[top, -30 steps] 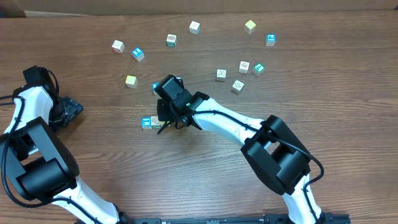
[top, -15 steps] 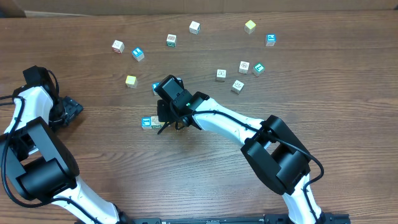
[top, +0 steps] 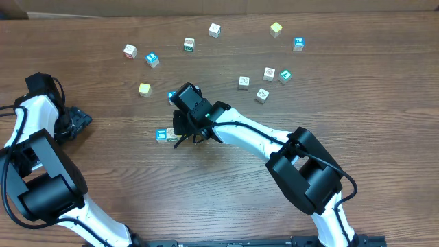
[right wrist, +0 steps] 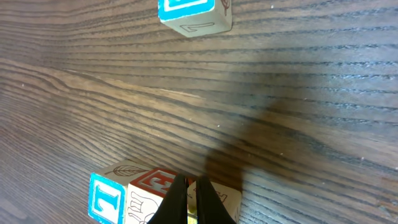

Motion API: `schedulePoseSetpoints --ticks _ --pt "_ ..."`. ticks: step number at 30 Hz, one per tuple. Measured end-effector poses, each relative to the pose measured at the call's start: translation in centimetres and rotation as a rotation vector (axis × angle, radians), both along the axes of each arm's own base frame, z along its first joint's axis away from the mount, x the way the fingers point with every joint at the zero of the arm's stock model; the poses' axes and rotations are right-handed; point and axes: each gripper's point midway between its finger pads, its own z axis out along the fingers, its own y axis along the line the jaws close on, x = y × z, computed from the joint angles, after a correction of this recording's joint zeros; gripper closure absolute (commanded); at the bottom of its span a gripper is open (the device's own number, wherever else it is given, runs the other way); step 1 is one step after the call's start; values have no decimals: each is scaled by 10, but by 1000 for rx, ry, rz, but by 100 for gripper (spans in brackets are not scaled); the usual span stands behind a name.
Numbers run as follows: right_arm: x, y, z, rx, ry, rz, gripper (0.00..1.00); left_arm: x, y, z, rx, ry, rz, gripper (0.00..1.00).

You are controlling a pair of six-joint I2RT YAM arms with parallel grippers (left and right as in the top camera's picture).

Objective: Form a horizontal line

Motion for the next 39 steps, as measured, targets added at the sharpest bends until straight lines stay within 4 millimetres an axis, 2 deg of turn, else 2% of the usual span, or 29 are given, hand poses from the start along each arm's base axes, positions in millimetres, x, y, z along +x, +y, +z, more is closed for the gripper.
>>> schedulePoseSetpoints --ticks 39 --pt "-3 2 0 12 13 11 96 0 0 0 0 0 0 0"
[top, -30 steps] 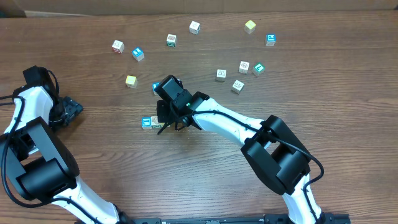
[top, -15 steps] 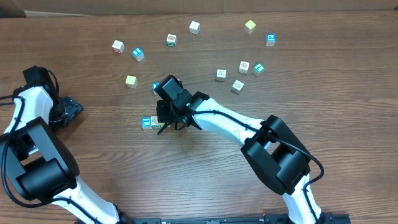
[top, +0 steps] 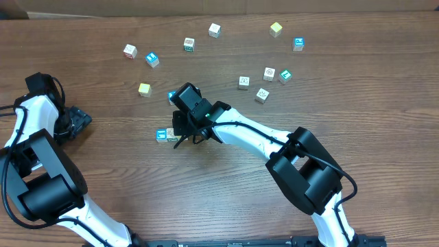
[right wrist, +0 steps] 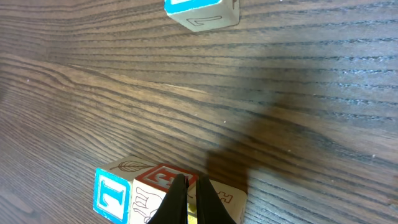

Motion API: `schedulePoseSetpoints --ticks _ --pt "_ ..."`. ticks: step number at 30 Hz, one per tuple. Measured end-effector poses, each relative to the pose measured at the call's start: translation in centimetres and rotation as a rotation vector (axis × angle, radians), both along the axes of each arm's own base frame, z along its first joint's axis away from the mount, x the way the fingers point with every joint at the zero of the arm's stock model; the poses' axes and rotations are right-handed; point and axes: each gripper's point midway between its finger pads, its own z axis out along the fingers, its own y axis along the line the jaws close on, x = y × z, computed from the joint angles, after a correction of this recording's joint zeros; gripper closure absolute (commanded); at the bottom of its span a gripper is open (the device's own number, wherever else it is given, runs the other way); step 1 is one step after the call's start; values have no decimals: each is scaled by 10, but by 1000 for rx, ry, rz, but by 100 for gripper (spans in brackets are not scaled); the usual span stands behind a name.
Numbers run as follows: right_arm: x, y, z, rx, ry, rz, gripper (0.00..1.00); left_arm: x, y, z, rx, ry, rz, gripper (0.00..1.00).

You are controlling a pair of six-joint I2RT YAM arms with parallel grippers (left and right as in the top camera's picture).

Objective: Form a horizontal line

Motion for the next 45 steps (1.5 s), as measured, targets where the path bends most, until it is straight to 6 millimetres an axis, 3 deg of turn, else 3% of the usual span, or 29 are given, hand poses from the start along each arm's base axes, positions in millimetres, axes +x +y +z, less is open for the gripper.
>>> schedulePoseSetpoints --ticks 16,21,24,27,28,30,33,36,39,42,45 --pt "5 3 3 18 -16 -2 96 0 0 0 0 0 0 0" --pt "17 -11 2 -15 -37 -46 89 0 0 0 0 0 0 0" --pt "27 -28 -2 -57 -43 -89 76 0 0 0 0 0 0 0" --pt "35 -43 -5 -86 -40 -130 40 0 0 0 0 0 0 0" --pt "37 -47 -6 -97 -40 -137 33 0 0 0 0 0 0 0" --pt "40 -54 -7 -112 -35 -151 30 0 0 0 0 0 0 0" --pt "41 -59 -8 -124 -35 -156 32 0 0 0 0 0 0 0" --pt "42 -61 -9 -137 -43 -155 55 0 0 0 0 0 0 0" --pt "37 -73 -7 -189 1 -154 69 0 0 0 0 0 0 0" --pt "49 -86 17 -222 22 -164 83 0 0 0 0 0 0 0" --pt "86 -105 68 -196 -25 -210 96 0 0 0 0 0 0 1"
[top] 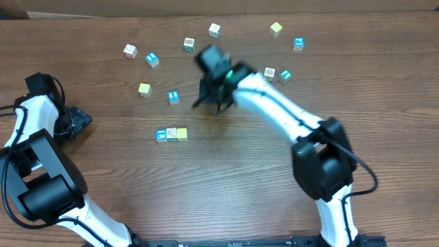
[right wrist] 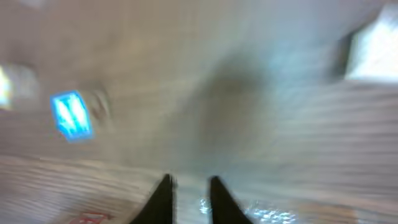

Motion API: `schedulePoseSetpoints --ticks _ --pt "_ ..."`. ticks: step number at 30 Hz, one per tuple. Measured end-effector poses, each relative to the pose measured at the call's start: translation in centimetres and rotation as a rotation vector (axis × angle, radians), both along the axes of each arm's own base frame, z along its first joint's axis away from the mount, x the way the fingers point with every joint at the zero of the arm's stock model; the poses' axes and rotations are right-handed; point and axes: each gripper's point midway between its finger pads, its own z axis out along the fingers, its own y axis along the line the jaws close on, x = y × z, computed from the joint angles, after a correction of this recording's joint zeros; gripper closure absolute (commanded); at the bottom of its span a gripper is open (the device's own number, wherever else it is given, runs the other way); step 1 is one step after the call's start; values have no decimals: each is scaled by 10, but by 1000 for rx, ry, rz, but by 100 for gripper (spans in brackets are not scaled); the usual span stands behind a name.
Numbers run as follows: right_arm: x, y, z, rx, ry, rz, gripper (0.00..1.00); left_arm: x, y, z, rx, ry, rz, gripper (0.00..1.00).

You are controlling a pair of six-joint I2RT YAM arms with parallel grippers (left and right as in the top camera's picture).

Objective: Form a horizontal line
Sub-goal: 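Lift the right gripper and move it up-right toward the scattered blocks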

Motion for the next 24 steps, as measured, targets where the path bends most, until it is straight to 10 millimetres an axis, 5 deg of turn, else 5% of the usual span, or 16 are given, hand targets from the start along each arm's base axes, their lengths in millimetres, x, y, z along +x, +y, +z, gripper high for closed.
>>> schedulePoseSetpoints --ticks 4,6,9,12,22,24 --pt "45 -40 47 36 -94 -80 96 0 0 0 1 0 0 0" --pt "51 -64 48 20 -78 -120 96 0 0 0 1 0 0 0" --pt "46 -104 33 -35 12 -178 96 0 0 0 0 0 0 0" --pt "42 -123 19 -64 65 -205 93 0 0 0 0 0 0 0" --pt "15 -141 -63 -163 262 -209 78 0 0 0 0 0 0 0" --pt "19 -143 -63 -159 251 -215 76 0 0 0 1 0 0 0"
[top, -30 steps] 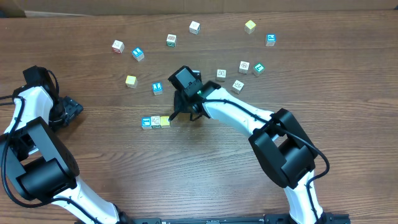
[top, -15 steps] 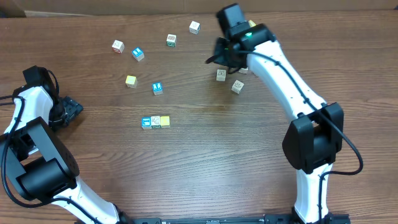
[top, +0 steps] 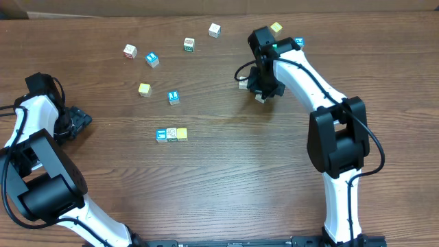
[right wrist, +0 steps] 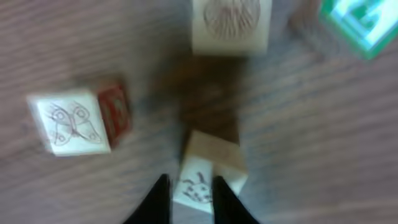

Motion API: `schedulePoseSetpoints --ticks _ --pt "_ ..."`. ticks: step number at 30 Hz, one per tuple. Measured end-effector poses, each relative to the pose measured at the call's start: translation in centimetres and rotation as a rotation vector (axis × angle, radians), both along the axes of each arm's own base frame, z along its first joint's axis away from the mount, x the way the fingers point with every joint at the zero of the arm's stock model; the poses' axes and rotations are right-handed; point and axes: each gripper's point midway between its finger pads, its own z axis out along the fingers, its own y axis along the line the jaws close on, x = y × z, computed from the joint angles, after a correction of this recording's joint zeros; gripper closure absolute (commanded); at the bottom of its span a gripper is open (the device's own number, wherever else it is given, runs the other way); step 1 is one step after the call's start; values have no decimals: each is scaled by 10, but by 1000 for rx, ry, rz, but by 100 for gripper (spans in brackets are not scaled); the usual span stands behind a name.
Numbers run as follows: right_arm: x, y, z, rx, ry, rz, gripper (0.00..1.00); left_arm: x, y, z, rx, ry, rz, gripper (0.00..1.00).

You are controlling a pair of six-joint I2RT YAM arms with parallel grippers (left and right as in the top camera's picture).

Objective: Form a horizontal line
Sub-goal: 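Lift the right gripper and move it up-right toward the scattered blocks, then lower the right gripper over the yellow-bordered S block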

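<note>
A short row of three blocks [top: 171,134] lies on the wooden table [top: 226,185]: blue, pale and yellow. My right gripper [top: 263,92] hovers at the back right over a pale block with a rabbit drawing [right wrist: 208,165]. In the right wrist view its fingers stand open, one on each side of that block's near part [right wrist: 189,194]. Close by are a butterfly block with a red side [right wrist: 71,121], a pale block [right wrist: 230,25] and a green-faced block [right wrist: 364,22]. My left gripper [top: 77,119] rests at the far left, apart from every block.
Loose blocks are scattered along the back: white [top: 129,51], blue [top: 151,60], green-marked [top: 188,44], white [top: 215,30], yellow [top: 276,28] and blue [top: 298,44]. A yellow block [top: 144,89] and a blue one [top: 173,97] sit left of centre.
My right gripper has moved from mid-table to the back right cluster. It now stands open astride the rabbit block. The row of three blocks and the left arm are unchanged.
My right gripper was first shut and low at the right end of the row, against its yellow block, and stayed there. Then it was open and up over the middle, leaving three blocks in line. Now it straddles the rabbit block at the back right.
</note>
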Motion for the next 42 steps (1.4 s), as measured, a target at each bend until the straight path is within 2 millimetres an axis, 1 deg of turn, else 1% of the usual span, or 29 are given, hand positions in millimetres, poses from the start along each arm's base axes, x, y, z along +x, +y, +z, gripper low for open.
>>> schedulePoseSetpoints --ticks 2,5,14,17,21,23,31,34,38,40,42 --pt "-2 -2 -2 -4 9 1 72 0 0 0 0 0 0 0" --pt "-4 -4 -2 -13 15 1 69 0 0 0 0 0 0 0" --pt "-15 -22 -8 -74 62 -17 61 0 0 0 0 0 0 0" --pt "-17 -24 -8 -84 70 -18 55 0 0 0 0 0 0 0" --pt "-20 -25 -8 -91 82 -20 43 0 0 0 0 0 0 0" --pt "-24 -28 -8 -105 98 -20 40 0 0 0 0 1 0 0" --pt "-24 -41 -8 -143 101 -33 35 0 0 0 0 0 0 0" --pt "-23 -43 -8 -144 97 -37 35 0 0 0 0 0 0 0" --pt "-22 -43 -7 -145 95 -14 39 0 0 0 0 0 0 0" --pt "-26 -44 -3 -151 114 -4 40 0 0 0 0 0 0 0" --pt "-23 -42 6 -148 107 4 40 0 0 0 0 0 0 0"
